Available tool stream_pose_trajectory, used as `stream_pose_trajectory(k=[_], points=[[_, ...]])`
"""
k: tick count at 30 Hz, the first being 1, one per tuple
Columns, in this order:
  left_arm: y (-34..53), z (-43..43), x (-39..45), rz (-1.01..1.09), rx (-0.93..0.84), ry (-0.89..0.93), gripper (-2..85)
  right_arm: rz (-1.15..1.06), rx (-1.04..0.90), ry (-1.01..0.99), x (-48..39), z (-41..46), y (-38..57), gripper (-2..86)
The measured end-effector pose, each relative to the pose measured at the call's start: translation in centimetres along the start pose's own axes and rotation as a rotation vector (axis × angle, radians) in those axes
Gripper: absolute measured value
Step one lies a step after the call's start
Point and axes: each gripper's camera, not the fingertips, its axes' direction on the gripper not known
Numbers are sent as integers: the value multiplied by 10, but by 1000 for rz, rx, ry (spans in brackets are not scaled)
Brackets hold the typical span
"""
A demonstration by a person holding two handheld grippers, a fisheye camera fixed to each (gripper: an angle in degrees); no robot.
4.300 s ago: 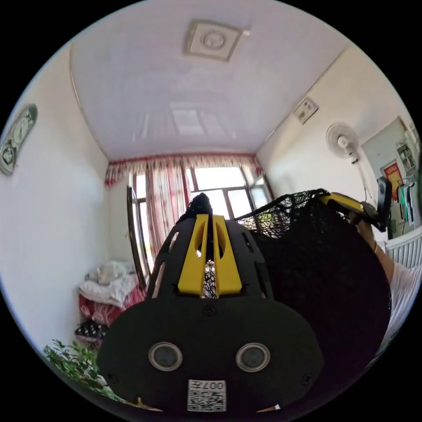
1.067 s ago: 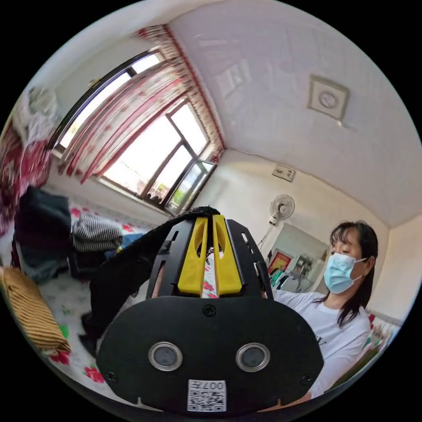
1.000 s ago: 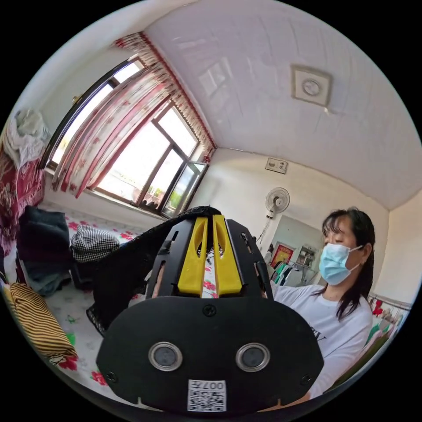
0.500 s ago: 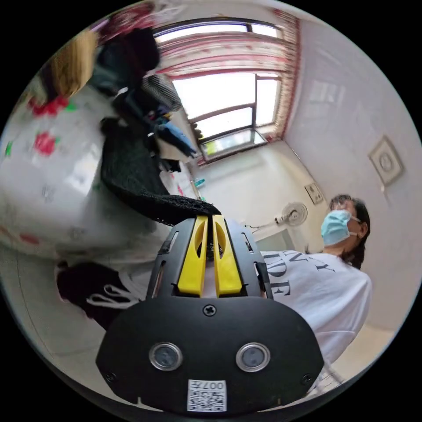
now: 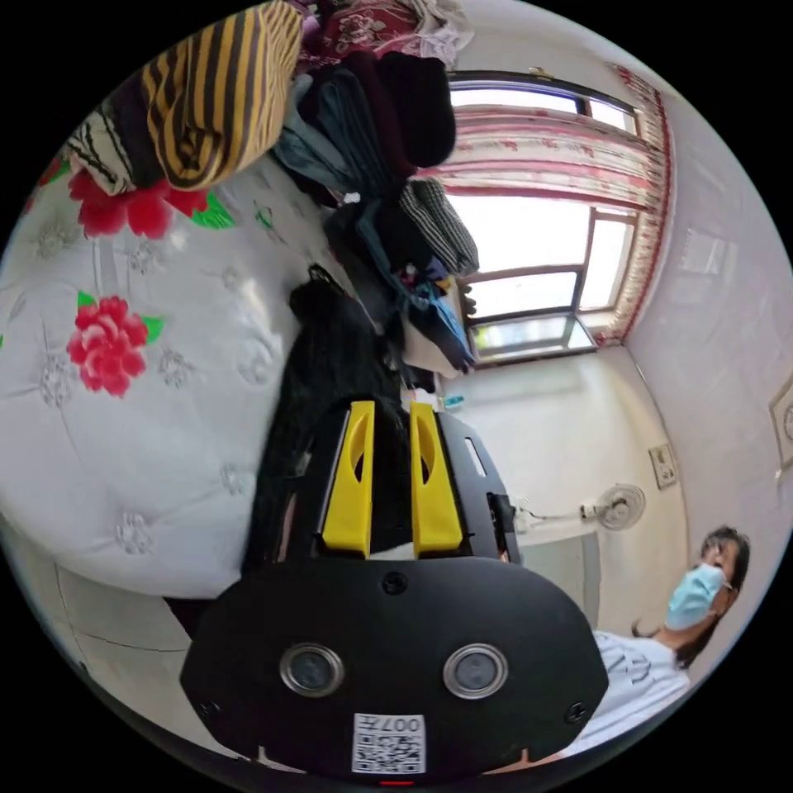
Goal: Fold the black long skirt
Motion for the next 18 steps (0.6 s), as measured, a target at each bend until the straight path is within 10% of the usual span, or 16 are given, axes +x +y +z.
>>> stream_pose_trajectory(k=[18], points=[[105, 121, -50, 173, -452, -609, 47, -68, -404, 148, 38, 101, 83, 39]])
